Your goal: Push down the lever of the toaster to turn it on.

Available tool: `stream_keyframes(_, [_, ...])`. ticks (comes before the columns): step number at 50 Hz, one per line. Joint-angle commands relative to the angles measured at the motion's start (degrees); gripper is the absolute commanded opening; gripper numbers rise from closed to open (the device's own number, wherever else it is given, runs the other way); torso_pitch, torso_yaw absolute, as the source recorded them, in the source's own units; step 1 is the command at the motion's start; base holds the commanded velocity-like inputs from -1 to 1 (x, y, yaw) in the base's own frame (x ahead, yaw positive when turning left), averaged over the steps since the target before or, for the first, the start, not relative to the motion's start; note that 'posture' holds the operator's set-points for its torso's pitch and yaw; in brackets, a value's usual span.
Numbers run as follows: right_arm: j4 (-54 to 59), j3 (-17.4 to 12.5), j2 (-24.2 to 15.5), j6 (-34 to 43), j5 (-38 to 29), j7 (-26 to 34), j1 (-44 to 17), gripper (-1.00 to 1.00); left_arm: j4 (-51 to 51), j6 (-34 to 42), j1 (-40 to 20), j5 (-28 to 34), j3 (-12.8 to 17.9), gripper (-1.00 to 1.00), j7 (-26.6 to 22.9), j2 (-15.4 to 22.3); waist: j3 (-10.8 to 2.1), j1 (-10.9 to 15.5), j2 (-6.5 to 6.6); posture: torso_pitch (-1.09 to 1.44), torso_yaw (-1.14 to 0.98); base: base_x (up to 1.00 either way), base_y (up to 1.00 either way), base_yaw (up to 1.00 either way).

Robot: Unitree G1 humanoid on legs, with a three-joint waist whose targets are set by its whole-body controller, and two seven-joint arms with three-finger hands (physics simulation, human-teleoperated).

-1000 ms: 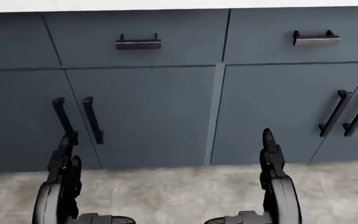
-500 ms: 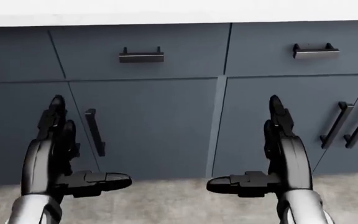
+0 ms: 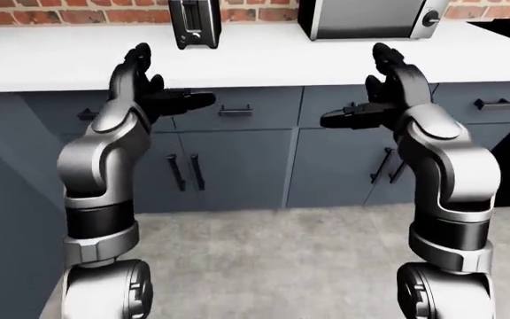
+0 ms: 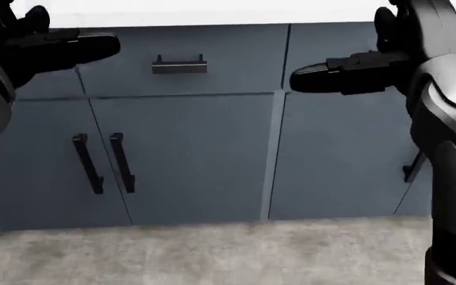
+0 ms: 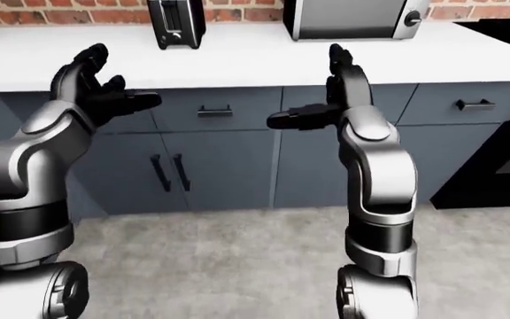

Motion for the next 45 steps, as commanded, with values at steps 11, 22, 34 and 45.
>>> stream_keyframes(11, [2.30,-1.32,-6.25,3.24,1.21,2.21,-11.50,1.00,4.19,-0.27,-10.15,-3.47,1.49,1.00,-0.30,6.44,-2.42,-0.07,0.39,0.00,0.00,0.01,0.00,0.00])
stream_keyframes(22, [2.70,-1.93,-7.75,4.05,2.09,2.75,-12.56,1.00,6.61,-1.89,-11.07,-2.98,0.85,1.00,-0.71,6.59,-0.99,-0.25,0.08,0.00,0.00,0.11,0.00,0.00])
stream_keyframes(34, [2.74,-2.02,-8.16,3.84,2.19,2.86,-11.73,1.00,5.10,-0.95,-10.13,-3.61,0.90,1.00,-0.20,6.57,-1.50,-0.14,0.92,0.00,0.00,0.17,0.00,0.00])
stream_keyframes(45, [3.42,-1.77,-7.89,3.52,1.72,3.18,-11.99,1.00,6.38,-1.33,-10.66,-4.07,1.49,1.00,-0.05,7.08,-1.17,-0.09,-1.07,0.00,0.00,0.18,0.00,0.00])
